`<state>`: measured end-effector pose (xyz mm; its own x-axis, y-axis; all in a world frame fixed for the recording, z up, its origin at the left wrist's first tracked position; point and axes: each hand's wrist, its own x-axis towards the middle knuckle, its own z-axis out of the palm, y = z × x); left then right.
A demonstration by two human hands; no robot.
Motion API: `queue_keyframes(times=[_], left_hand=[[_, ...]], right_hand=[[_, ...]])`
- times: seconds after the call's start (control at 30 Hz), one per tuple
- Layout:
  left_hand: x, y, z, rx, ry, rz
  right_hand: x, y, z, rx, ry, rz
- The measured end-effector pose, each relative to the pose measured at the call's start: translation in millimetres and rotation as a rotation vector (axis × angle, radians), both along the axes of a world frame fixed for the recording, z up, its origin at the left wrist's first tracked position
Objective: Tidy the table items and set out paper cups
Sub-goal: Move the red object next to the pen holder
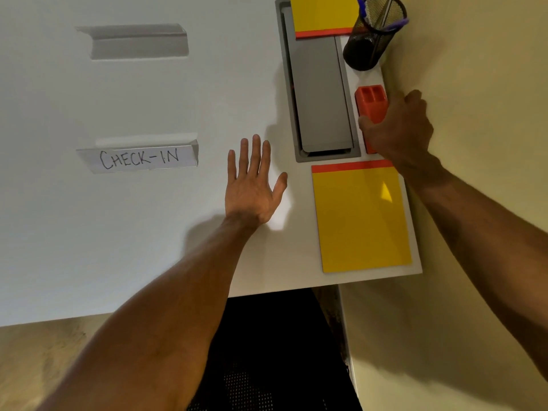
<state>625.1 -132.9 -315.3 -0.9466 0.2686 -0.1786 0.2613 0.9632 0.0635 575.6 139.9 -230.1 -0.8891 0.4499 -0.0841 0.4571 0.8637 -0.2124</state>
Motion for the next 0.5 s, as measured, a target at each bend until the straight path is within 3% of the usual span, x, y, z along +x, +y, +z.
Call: queue_keyframes(times=[0.27,0.5], left_hand=[[-25.2,-11.9,33.3,0.1,-0.36,-0.062],[18.0,-54.5,115.9,0.174,-0.233,-0.024]], right_hand=[[63.6,-41.2,33.9,-0.055,0.163,0.113],[111.3,-84.5,63.8,-0.264,0.123,0.303]])
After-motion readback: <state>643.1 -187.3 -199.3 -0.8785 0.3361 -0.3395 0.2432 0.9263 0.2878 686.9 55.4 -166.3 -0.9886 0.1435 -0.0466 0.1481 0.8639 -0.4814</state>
